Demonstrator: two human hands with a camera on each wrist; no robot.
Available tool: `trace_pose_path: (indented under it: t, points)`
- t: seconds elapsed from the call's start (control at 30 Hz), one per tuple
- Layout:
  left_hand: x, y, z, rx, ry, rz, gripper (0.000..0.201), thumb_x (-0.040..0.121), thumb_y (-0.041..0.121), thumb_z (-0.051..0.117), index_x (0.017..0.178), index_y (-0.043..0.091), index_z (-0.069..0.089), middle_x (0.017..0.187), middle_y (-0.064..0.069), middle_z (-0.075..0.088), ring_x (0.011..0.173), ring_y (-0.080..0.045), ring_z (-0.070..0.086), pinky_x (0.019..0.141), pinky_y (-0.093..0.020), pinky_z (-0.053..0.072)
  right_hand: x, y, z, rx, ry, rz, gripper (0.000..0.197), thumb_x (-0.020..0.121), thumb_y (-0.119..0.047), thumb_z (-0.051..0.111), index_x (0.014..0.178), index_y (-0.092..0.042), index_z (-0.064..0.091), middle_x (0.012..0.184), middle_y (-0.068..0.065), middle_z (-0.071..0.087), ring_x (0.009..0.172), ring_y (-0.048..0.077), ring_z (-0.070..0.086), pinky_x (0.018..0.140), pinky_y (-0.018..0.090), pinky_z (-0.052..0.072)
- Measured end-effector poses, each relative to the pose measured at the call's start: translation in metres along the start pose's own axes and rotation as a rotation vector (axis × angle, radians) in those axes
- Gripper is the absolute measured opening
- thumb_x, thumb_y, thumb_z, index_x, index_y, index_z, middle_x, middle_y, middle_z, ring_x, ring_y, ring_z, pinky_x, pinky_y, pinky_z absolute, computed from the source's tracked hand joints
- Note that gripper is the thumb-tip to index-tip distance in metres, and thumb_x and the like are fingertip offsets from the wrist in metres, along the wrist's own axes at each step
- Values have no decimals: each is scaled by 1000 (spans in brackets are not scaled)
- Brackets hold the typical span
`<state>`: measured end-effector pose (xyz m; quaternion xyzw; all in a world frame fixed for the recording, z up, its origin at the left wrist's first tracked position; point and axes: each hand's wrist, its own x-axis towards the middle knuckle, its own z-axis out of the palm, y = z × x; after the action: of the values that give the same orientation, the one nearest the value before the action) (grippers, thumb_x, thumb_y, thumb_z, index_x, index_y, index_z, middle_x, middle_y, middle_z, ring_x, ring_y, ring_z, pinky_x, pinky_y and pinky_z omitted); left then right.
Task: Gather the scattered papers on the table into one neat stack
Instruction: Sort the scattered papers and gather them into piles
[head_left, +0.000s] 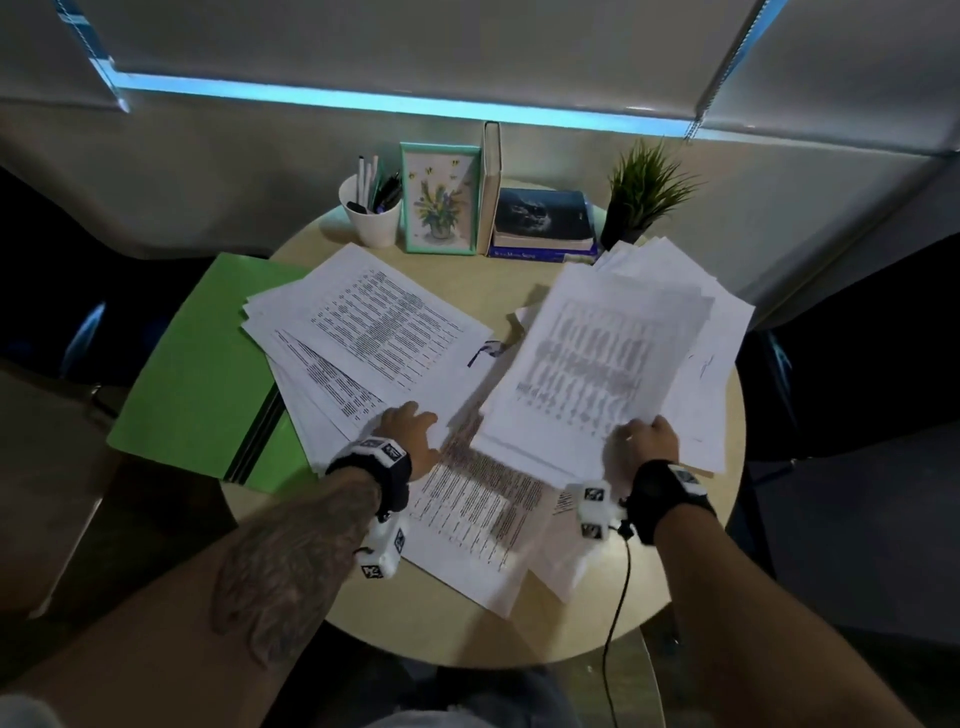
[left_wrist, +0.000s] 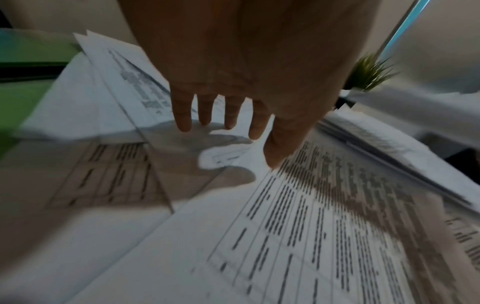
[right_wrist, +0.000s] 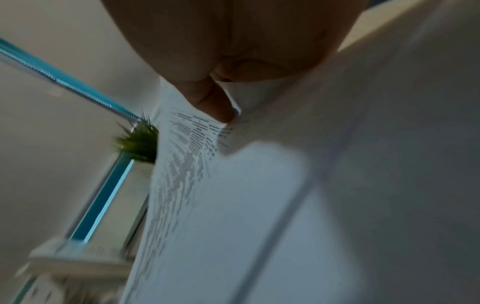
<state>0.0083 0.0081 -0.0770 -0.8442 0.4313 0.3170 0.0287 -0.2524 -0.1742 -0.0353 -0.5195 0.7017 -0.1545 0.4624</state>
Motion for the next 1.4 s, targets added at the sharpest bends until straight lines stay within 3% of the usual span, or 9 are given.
trace_pose_path:
  t: [0.13,0.33,0.5,0.7,0.87,1.0,1.1,1.27,1.4]
  points:
    - [1,-9,13,108,-80,4,69,93,45,49,152,28,18,162,-2,1,148,-30,6,120,-46,14,51,-29,-27,-62,81,37,36,99,-12,43,131,5,48,132,26,52,117,40,52,81,36,37]
    - [-3,-4,13,84,-40,-5,67,93,42,50,151,25,23,162,-4,5,147,-31,8,120,-44,14,93,-46,-33,32,142,77,59,83,-24,57,137,-5,41,130,11,54,108,28,56,88,37,44]
    - [-6,-3,15,137,72,27,69,87,38,56,146,20,25,145,-6,35,131,-32,33,109,-46,34,47,-34,-1,5,251,-168,43,89,-20,59,131,-12,49,134,11,50,119,31,53,98,36,41]
    - [-10,-7,18,258,74,48,51,88,39,53,132,15,43,144,-9,33,133,-33,30,109,-47,33,-35,30,55,-60,-26,-167,23,94,-23,55,117,-19,51,102,4,62,72,12,58,55,20,43]
    - [-13,-13,19,222,56,46,62,87,43,52,138,13,33,143,-8,35,129,-33,36,108,-47,34,-69,62,81,-196,43,-41,39,94,-29,46,130,-14,48,131,15,50,112,36,55,92,42,49]
    - [-24,-16,15,230,31,14,51,91,39,49,135,15,38,143,-9,32,129,-34,33,105,-49,37,-83,56,90,-14,-52,63,67,87,-14,62,145,-16,28,137,16,48,92,30,57,69,29,47]
    - [-28,-29,16,138,15,-16,49,91,41,47,135,22,42,156,-7,15,142,-36,14,114,-51,25,-87,51,92,38,-37,138,72,87,-11,64,147,-12,25,133,21,52,107,37,58,82,36,49]
    - [-38,-52,19,119,62,-46,52,90,49,51,130,17,46,143,-7,37,128,-33,36,107,-45,33,-79,62,93,-141,-87,67,19,85,-17,66,78,-11,50,75,8,53,79,26,53,69,31,42]
    - [-46,-70,19,71,152,-135,67,88,58,53,139,18,39,150,-10,28,135,-34,27,112,-47,28,-75,61,83,-210,-86,8,17,88,-9,53,72,-6,47,73,13,53,68,25,46,63,28,36]
